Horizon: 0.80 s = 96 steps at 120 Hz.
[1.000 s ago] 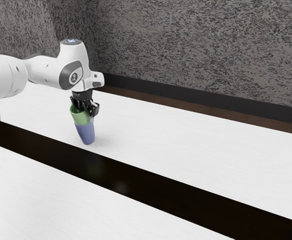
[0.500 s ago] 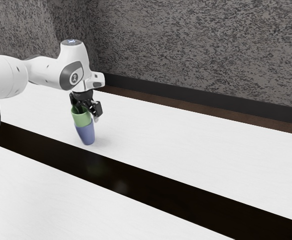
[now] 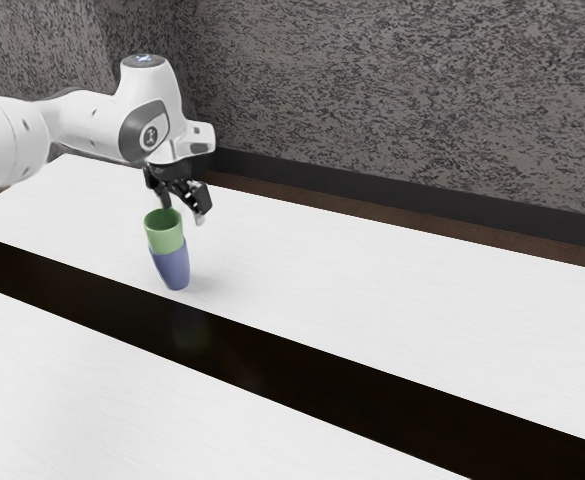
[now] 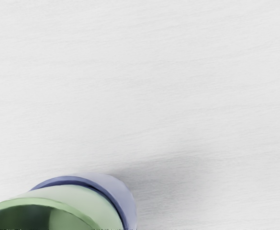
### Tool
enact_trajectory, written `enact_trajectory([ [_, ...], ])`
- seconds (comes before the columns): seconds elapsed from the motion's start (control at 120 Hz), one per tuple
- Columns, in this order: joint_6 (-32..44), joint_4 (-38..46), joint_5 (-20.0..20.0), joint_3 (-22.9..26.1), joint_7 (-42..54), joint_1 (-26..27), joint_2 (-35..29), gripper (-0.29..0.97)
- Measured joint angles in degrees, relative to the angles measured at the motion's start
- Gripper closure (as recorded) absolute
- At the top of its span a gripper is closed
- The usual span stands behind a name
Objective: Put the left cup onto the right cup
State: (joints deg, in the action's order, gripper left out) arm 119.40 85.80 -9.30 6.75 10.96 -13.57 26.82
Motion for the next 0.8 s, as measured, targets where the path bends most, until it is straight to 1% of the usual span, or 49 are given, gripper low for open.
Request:
enact_trajectory([
  [0.233,-2.01,0.67,0.01,0.01,-0.42,0.95,-4.13,0.0],
  [0.433,-4.08,7.71,0.32,0.29,-1.22,1.12,-13.86,0.0],
  [0.625,-9.67,9.43,1.9,1.82,-3.1,1.59,-21.93,0.0],
  [0.8,-16.52,8.83,2.26,1.91,-5.68,4.61,-27.06,0.0],
])
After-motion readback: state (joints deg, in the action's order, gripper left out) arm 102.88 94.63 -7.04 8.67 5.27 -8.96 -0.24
